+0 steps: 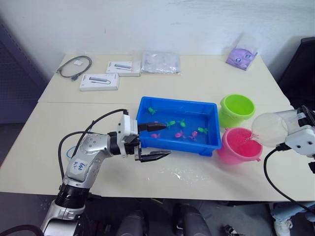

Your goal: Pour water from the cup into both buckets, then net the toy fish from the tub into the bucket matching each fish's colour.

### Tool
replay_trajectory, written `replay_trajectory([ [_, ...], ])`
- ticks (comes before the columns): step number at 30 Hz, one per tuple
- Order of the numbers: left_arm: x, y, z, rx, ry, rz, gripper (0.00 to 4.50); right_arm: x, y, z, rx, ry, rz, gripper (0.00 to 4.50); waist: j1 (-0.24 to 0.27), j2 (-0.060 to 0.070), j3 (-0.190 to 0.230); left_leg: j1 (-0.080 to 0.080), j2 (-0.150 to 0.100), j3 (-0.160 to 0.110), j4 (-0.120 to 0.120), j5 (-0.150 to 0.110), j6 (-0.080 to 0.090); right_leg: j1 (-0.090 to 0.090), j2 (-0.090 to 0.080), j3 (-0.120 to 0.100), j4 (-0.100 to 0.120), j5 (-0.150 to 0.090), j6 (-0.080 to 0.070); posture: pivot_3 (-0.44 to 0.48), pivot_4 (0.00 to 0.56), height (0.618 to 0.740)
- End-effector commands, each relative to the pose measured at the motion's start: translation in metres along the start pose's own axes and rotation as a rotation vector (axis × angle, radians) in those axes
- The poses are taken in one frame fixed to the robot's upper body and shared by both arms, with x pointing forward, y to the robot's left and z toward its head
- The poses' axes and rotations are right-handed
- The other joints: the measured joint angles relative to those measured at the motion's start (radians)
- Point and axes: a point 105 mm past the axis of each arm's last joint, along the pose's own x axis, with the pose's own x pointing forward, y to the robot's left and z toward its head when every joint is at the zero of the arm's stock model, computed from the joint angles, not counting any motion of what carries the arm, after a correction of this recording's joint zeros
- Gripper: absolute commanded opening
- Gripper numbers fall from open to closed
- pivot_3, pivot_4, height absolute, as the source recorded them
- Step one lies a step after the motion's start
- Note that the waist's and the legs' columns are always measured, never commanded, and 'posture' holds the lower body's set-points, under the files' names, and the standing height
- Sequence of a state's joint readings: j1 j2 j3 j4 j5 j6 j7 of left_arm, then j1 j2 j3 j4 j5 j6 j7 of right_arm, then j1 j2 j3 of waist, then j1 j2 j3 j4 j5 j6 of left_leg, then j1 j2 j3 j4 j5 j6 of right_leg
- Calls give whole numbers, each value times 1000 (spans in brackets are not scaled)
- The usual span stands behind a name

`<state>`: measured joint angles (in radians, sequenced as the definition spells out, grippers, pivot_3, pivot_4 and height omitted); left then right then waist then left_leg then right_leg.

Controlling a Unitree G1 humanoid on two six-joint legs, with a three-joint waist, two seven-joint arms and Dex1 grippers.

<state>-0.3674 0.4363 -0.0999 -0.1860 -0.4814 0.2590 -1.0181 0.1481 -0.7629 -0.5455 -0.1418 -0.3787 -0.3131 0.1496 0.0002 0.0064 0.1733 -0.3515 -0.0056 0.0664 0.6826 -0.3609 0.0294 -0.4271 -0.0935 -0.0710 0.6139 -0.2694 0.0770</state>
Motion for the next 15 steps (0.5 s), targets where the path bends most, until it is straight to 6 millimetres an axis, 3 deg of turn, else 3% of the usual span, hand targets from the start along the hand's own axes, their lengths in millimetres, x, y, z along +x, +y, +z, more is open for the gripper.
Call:
replay_trajectory([
  [1,2,0,6,40,-7,-14,4500,-1,-9,3,24,-14,-53,26,0,0,0,0,0,0,0,0,0,0,0,0,0,0,0,0,150,740],
  [11,-8,10,5,54,18,5,4500,-11,-12,-17,482,123,-152,26,0,0,0,0,0,0,0,0,0,0,0,0,1,0,0,0,150,740],
  [15,-20,26,14,46,2,73,4500,-6,-24,-27,846,213,-208,26,-2,0,0,0,0,0,1,0,1,0,-1,0,2,0,0,0,150,740],
])
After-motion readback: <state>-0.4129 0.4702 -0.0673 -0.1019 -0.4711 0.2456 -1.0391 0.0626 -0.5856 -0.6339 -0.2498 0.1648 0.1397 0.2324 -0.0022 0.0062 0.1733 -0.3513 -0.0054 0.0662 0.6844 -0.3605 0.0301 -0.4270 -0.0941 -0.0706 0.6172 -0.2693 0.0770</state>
